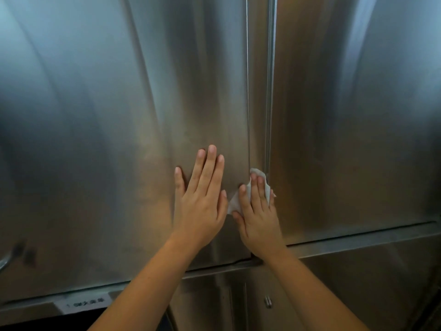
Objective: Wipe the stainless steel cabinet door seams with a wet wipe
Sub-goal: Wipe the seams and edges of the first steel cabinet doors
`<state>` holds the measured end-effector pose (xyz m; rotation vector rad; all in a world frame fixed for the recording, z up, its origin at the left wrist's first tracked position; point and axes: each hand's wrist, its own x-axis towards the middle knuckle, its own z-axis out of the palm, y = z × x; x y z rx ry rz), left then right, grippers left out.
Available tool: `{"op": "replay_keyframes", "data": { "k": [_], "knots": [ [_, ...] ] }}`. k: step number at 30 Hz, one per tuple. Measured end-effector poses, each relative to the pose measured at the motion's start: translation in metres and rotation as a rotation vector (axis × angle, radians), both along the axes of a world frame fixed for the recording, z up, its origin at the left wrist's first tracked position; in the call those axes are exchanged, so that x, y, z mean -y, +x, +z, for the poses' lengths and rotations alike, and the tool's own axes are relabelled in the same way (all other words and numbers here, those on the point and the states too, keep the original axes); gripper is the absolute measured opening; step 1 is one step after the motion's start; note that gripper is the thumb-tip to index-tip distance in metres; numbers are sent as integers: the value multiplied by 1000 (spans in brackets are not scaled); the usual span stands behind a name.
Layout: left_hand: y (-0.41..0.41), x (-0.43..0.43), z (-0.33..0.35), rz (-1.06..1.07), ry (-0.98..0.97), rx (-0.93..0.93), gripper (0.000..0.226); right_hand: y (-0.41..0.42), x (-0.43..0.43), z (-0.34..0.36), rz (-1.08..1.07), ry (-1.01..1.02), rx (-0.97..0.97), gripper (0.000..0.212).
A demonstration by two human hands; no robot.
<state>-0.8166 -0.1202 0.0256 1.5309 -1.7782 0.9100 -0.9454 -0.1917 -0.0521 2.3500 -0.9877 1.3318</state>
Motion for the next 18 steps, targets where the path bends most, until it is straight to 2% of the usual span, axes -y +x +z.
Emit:
{"op": "replay_keyframes", "data": {
  "k": [18],
  "knots": [
    [6, 22, 128, 7, -327, 18, 56, 2, 16, 191, -24, -214, 40, 57]
  ]
}}
